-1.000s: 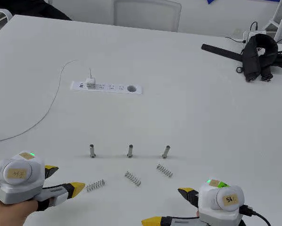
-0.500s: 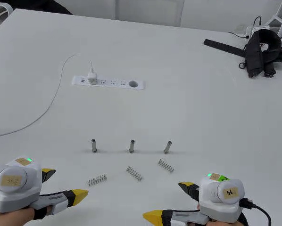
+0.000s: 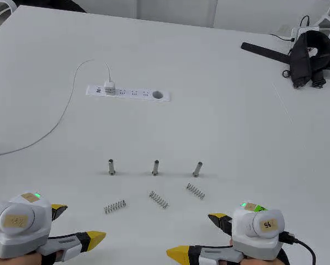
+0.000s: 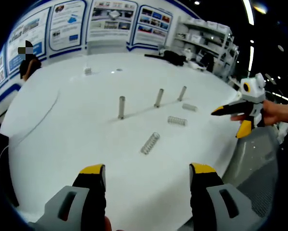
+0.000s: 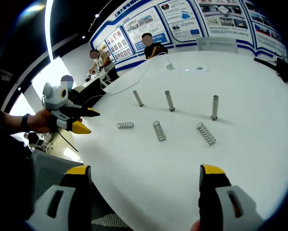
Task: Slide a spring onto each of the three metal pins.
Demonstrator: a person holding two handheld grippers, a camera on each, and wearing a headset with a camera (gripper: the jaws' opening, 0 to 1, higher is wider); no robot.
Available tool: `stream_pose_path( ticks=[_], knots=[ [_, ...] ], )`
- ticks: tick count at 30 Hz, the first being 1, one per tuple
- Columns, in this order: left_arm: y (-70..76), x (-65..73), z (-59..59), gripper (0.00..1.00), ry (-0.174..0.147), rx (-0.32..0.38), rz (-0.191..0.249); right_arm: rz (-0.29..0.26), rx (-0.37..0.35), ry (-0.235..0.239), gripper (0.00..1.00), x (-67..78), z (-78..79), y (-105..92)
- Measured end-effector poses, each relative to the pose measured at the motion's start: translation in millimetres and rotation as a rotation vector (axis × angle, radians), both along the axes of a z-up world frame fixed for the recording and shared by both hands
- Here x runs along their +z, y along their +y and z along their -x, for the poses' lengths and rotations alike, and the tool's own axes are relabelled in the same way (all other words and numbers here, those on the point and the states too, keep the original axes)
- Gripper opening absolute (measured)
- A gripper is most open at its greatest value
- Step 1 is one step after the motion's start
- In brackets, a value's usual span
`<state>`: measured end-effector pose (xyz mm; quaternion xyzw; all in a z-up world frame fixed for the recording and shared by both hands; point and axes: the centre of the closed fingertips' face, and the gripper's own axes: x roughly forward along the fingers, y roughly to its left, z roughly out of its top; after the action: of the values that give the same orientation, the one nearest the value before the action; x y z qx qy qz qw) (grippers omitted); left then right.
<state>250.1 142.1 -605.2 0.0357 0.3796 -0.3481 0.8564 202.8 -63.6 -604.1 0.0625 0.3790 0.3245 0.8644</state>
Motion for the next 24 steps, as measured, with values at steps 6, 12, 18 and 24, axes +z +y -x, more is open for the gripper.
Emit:
stream_pose_path(
  ticks=[6,12,18,24],
  knots=[
    [-7.2,0.6,-0.6,0.72,0.0,-0.013,0.003,-0.004,-0.003,0.003,0.94,0.3,1.7,0.8],
    [-14.1,-3.0,-0.2,0.72,0.01,-0.041,-0.003,-0.003,-0.007,0.005,0.94,0.1,3.9,-0.4],
    [-19.5,-5.9,2.1,0.71,0.018,-0.068,-0.014,-0.003,-0.015,0.008,0.94,-0.2,7.0,-2.8],
    [-26.9,-8.1,-0.2,0.7,0.022,-0.086,-0.016,-0.006,-0.023,0.011,0.94,-0.1,7.9,-5.8]
  ],
)
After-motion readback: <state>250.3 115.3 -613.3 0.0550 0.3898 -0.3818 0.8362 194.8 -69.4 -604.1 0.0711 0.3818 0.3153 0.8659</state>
